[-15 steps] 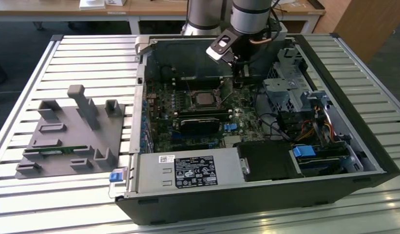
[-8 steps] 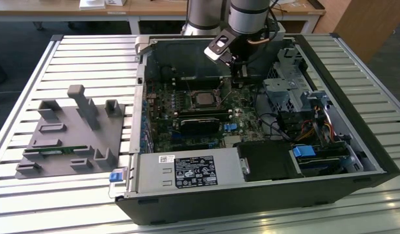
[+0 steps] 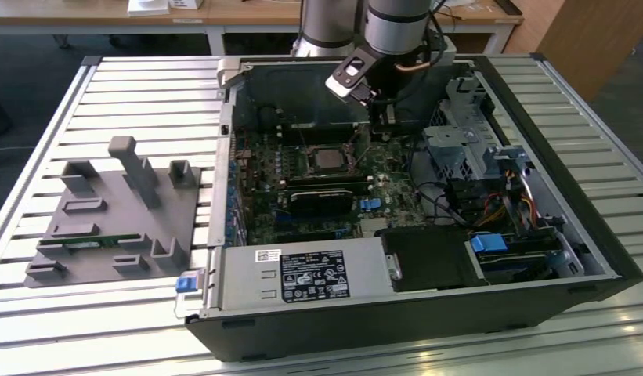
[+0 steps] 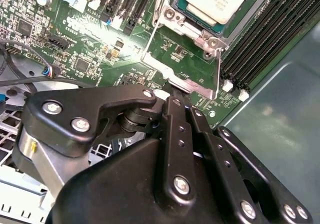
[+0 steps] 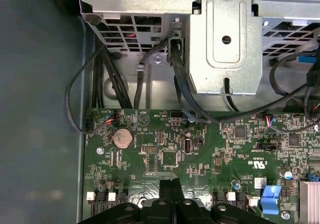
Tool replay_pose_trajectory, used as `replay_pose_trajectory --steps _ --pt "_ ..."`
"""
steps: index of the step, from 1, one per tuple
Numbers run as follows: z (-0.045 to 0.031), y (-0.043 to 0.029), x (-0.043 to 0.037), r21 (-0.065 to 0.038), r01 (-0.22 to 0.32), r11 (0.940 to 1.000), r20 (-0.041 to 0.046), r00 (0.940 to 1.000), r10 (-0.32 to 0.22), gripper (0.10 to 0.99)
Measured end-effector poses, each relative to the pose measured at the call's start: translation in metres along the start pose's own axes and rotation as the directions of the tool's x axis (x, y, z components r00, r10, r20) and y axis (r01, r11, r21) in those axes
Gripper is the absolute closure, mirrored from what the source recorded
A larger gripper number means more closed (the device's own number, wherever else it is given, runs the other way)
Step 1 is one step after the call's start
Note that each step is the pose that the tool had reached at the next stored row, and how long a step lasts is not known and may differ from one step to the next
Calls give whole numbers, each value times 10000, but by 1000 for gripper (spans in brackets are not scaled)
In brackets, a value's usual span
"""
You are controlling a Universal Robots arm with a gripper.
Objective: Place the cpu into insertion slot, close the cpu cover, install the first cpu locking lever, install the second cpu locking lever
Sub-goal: 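Close the cpu cover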
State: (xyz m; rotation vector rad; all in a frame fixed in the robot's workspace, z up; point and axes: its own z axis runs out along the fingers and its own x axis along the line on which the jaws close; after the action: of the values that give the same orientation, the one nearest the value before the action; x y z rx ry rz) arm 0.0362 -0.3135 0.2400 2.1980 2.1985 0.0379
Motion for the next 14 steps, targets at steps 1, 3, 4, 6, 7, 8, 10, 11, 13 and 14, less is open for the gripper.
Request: replay_pose_trajectory --steps 1,3,4,6,7,8,10,11,13,14 --pt "0 -5 0 0 0 10000 0 10000 0 980" --pt "1 -15 0 0 0 10000 0 10000 0 980" --pt "1 -20 0 1 1 10000 0 10000 -1 980" --pt "1 -29 0 0 0 10000 0 10000 0 980" --pt "2 -33 0 0 0 10000 0 10000 0 980" --pt "2 -37 0 0 0 10000 0 10000 0 980" --pt "2 -47 0 0 0 10000 0 10000 0 980" --pt "3 -52 0 0 0 10000 0 10000 0 980" --pt "3 -64 0 0 0 10000 0 10000 0 980" --pt "3 -69 0 1 0 10000 0 10000 0 980"
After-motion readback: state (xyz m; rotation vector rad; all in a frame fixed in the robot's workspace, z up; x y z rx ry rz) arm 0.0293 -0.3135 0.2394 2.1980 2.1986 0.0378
